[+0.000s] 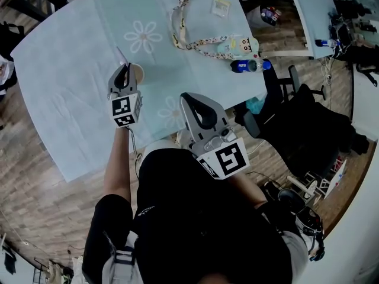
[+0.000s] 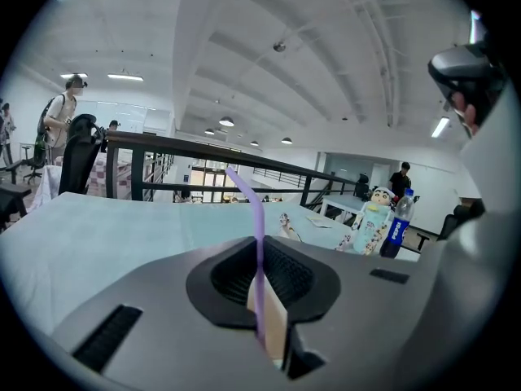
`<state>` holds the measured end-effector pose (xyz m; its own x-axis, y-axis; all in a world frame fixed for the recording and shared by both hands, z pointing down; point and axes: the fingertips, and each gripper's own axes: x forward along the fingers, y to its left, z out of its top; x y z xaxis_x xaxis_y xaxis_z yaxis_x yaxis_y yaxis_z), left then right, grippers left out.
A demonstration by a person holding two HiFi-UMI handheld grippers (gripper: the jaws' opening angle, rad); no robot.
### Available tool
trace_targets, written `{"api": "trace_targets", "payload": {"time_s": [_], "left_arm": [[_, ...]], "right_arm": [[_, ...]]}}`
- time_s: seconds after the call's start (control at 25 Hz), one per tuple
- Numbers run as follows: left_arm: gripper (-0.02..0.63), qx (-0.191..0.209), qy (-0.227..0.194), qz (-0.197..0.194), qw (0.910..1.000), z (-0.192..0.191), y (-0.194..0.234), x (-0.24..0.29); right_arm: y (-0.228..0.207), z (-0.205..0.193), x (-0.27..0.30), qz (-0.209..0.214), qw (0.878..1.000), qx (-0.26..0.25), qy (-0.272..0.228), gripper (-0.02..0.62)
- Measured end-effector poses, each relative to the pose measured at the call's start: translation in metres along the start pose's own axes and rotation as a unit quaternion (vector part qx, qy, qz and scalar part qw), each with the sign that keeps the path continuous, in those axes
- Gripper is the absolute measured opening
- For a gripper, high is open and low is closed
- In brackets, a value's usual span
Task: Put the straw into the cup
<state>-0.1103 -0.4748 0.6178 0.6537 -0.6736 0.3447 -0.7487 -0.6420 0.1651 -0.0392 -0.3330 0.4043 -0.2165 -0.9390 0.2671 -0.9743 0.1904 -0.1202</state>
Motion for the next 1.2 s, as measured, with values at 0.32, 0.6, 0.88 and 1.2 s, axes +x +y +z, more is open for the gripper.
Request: {"api": "trace_targets", "payload": {"time_s": [0.32,0.6,0.88,1.2], "left_arm": [[0.042,-0.010,0.004,0.005,0.9999,-0.002,0.007,0.007],[0.142,-0.001,0.019,0.008,0.9998,-0.011,0.005,0.005],[0.216,-0.010,0.029,0.032,0.9990,-0.018,0.008,-0.011],[0.072,0.004,-0.019,0.067,0.9976,0.015,-0.019,-0.066]], "right_arm": [[-0.003,-0.001,-0.004,-0.004,1.000,0.003,-0.002,0.009],[-0.004,-0.001,-0.008,-0.004,1.000,0.003,-0.006,0.009],[-0.006,0.002,-0.018,0.005,1.000,0.001,-0.018,0.009],[-0.005,0.010,-0.045,0.034,0.998,-0.003,-0.045,0.009]]}}
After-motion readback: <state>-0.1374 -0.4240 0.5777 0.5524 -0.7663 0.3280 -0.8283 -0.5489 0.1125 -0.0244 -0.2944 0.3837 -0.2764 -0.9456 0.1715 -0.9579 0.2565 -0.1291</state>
